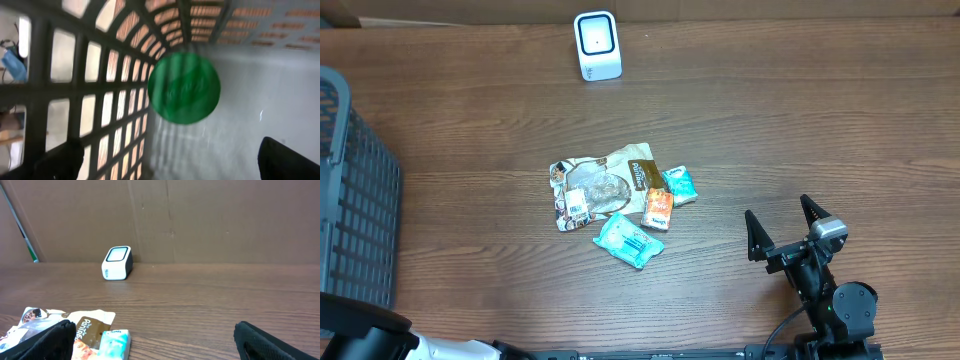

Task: Scan the item barcode
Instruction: 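Reach the left gripper into the basket toward the green-lidded jar, then grasp the green-lidded jar with the left gripper and lift it, then carry the jar past the scanner and set it on the table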

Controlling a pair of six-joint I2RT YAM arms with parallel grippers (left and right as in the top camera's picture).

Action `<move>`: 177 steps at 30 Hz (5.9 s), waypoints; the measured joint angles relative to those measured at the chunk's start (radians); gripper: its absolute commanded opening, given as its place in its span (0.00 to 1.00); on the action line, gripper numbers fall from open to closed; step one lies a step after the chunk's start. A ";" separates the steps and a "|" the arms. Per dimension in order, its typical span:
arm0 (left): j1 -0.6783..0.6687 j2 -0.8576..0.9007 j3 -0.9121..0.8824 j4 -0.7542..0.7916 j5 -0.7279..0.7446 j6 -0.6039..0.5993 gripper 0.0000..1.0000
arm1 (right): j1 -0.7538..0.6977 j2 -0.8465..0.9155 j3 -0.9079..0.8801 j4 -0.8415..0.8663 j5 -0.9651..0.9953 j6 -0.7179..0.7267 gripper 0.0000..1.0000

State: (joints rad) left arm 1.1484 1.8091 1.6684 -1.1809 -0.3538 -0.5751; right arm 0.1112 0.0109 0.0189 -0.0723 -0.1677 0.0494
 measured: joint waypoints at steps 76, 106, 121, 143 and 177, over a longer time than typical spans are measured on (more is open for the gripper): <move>-0.032 0.099 -0.154 0.362 0.185 0.306 0.87 | 0.000 0.000 0.000 0.000 0.000 0.000 1.00; -0.152 0.099 -0.155 0.450 0.210 0.422 0.84 | 0.000 0.000 0.000 0.000 0.000 0.000 1.00; -0.145 0.108 -0.155 0.425 0.158 0.422 0.82 | 0.000 0.000 0.000 0.000 0.000 0.000 1.00; -0.138 0.168 -0.153 0.465 0.187 0.422 0.45 | 0.000 0.000 0.000 0.000 0.000 0.000 1.00; -0.500 -0.317 0.494 -0.182 0.640 0.390 0.47 | 0.000 0.000 0.000 0.000 0.000 0.000 1.00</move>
State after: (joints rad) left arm 0.6487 1.4921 2.1628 -1.3632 0.2859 -0.1852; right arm 0.1112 0.0109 0.0189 -0.0723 -0.1677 0.0494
